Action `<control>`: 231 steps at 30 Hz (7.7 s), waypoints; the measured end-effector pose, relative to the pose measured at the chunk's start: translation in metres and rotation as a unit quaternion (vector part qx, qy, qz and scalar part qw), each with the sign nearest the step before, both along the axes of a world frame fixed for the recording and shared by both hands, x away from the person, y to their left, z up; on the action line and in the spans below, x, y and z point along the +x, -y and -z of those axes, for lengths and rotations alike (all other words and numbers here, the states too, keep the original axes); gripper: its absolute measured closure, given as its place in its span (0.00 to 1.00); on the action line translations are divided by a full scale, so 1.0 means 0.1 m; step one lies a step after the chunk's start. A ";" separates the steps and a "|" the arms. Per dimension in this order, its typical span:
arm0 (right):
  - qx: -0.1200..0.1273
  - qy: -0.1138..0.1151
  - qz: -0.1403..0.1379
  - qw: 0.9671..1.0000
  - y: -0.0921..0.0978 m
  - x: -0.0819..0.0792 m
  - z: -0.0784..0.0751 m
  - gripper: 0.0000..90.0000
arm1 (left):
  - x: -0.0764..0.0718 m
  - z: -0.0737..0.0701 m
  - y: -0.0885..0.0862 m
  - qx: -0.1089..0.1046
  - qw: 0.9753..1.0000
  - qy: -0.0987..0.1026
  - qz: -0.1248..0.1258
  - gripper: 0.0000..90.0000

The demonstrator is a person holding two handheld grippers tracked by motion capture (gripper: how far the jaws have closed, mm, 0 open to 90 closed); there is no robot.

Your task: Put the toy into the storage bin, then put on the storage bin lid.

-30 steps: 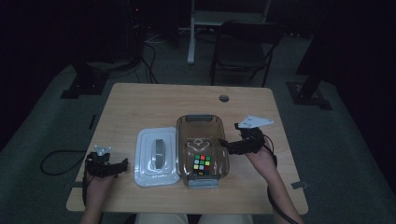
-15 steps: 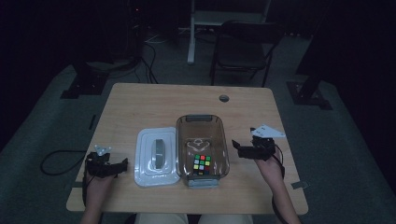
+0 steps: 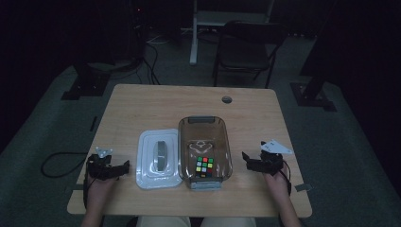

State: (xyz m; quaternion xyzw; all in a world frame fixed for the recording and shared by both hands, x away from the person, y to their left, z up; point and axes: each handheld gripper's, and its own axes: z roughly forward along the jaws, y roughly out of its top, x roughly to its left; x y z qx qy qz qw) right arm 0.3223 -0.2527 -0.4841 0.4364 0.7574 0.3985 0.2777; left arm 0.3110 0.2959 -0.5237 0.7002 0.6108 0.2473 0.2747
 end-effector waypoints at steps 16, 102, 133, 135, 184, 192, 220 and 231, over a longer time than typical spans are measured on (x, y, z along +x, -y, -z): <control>-0.006 -0.074 0.018 0.997 0.10 0.01 0.40 0.12 | 0.00 0.00 0.01 -0.001 1.000 0.000 0.011 0.02; -0.012 -0.109 0.020 0.994 0.08 0.06 0.44 0.13 | 0.14 -0.29 1.27 -0.049 0.982 0.003 0.180 0.37; 0.008 -0.113 0.015 0.993 0.07 0.05 0.43 0.13 | 0.16 -0.32 1.04 -0.085 0.980 0.026 0.179 0.78; 0.004 -0.115 0.009 0.993 0.02 0.03 0.42 0.13 | 0.14 -0.34 0.97 -0.097 0.979 0.030 0.174 0.79; 0.027 -0.122 -0.150 0.981 -1.28 -0.08 0.32 0.13 | 0.01 -1.62 0.67 -0.143 0.956 0.128 0.224 0.80; 0.024 -0.126 -0.157 0.979 -1.28 -0.09 0.36 0.13 | 0.07 -1.59 0.95 -0.171 0.937 0.111 0.285 0.80; 0.038 -0.114 -0.039 0.992 -0.60 0.09 0.39 0.13 | 0.29 -1.34 1.65 -0.174 0.924 0.024 0.341 0.79; 0.039 -0.115 -0.044 0.992 -0.60 0.08 0.40 0.13 | 0.29 -1.29 1.66 -0.183 0.923 0.013 0.338 0.76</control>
